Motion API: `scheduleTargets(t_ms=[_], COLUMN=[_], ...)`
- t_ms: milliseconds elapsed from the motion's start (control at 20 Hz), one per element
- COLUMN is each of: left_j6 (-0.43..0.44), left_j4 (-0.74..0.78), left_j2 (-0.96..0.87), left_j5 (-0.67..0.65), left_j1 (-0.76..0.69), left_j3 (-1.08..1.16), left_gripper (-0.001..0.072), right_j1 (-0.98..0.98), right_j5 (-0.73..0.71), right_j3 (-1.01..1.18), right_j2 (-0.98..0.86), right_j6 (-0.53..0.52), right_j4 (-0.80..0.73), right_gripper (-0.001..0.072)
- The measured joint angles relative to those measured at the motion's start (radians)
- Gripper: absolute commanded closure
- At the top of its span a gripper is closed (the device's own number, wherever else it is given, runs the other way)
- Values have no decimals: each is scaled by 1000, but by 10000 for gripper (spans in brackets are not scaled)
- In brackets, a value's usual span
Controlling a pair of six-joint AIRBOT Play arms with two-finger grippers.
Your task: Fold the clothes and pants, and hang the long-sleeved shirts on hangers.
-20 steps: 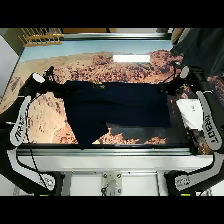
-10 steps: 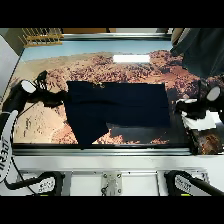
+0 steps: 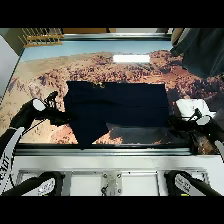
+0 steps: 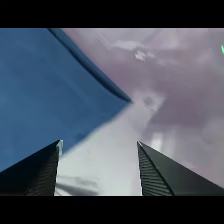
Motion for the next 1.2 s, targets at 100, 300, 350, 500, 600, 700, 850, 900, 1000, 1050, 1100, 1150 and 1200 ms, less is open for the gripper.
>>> scheduleTargets(t_ms=[100, 300, 350, 500, 600, 700, 850, 900, 1000, 1050, 1100, 1150, 1200], left_j6=[0, -3, -13, -39, -48, -49, -47, -46, -45, -45, -46, -45, -43], left_j4=[-5, -6, -5, -6, -28, -58, -112, -125, -133, -135, -142, -147, -147], left_j2=[3, 5, 5, 6, 6, 6, 7, 7, 5, 5, 6, 12, 23], left_j5=[3, 3, 6, 6, 8, 34, 85, 104, 129, 131, 132, 122, 103], left_j1=[-2, 10, 22, 72, 90, 82, 25, 1, -39, -53, -59, -60, -55], left_j3=[-8, -16, -19, -55, -103, -151, -195, -202, -213, -216, -217, -219, -220], left_gripper=[193, 192, 192, 192, 192, 193, 195, 289, 619, 697, 697, 697, 697], right_j1=[38, 91, 98, 108, 110, 112, 112, 112, 112, 112, 112, 112, 112], right_j5=[-77, -178, -187, -211, -216, -220, -222, -219, -209, -200, -190, -176, -157], right_j3=[-11, -24, -25, -24, -24, -24, -24, -24, -24, -24, -24, -24, -24], right_j2=[-10, -26, -27, -28, -28, -28, -28, -28, -27, -26, -23, -17, -8], right_j6=[2, -7, -16, -34, -41, -42, -44, -44, -45, -46, -52, -64, -74], right_j4=[34, 42, 45, 52, 56, 59, 59, 59, 59, 59, 59, 59, 55], right_gripper=[198, 704, 704, 704, 704, 704, 704, 704, 704, 704, 704, 704, 704])
